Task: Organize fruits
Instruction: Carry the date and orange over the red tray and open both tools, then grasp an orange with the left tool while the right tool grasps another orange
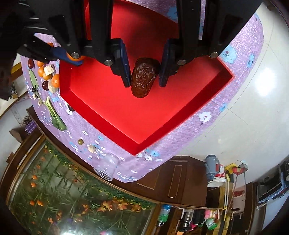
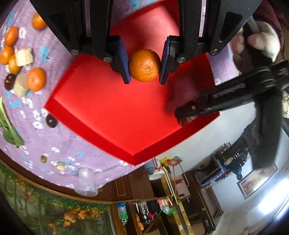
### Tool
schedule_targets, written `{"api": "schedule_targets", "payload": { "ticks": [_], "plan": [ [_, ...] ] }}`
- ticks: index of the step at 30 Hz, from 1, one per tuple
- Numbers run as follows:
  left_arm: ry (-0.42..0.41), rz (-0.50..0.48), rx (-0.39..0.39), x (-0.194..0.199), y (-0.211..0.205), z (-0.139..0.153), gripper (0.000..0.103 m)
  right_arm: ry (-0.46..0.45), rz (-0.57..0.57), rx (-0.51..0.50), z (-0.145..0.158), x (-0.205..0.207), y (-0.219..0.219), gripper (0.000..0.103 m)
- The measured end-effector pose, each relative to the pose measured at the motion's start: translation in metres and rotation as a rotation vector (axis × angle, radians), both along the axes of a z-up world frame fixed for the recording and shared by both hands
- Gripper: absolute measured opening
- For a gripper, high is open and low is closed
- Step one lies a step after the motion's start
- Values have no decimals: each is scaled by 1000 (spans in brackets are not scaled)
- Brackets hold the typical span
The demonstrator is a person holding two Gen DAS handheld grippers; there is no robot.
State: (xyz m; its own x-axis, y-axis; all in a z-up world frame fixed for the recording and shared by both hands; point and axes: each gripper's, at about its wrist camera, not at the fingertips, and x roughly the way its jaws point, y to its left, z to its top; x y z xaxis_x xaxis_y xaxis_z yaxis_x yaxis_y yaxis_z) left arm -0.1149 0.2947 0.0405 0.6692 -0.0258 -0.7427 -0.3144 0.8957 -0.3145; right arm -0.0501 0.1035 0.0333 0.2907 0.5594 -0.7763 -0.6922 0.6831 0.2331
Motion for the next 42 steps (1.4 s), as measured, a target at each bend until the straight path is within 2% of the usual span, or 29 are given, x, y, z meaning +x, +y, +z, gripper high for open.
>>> {"api": "schedule_targets", "payload": {
  "ticks": [2, 4, 8, 10, 16, 22, 27, 33, 37, 42],
  "plan": [
    [-5, 8, -10, -2, 2, 0, 32, 12, -1, -10, -6, 2, 3, 36],
    [-14, 18, -28, -5, 5, 2, 43, 16, 0, -12, -9, 4, 7, 37],
    [-43, 42, -31, -14, 8, 11, 52, 28, 4, -8, -11, 4, 14, 38],
    [-56, 51, -35, -17, 9, 16, 57, 20, 6, -2, -9, 2, 14, 45],
    [-87, 70, -42, -26, 6, 32, 61, -18, -4, 47, 10, -4, -1, 48],
    [-111, 32, -16, -30, -16, 50, 62, -46, -110, 133, 39, 1, -63, 50],
    [-120, -57, 8, -24, -54, 58, 66, -73, -282, 164, 49, 7, -149, 57],
    [-70, -282, 36, 0, -138, 42, 66, -40, -463, 135, 30, 15, -231, 57],
    [-22, -410, 47, 14, -190, 24, 66, -12, -491, 113, 13, 17, -250, 57],
    [28, -512, 87, 28, -234, 4, 66, -11, -478, 79, -2, 29, -250, 57]
  ]
}}
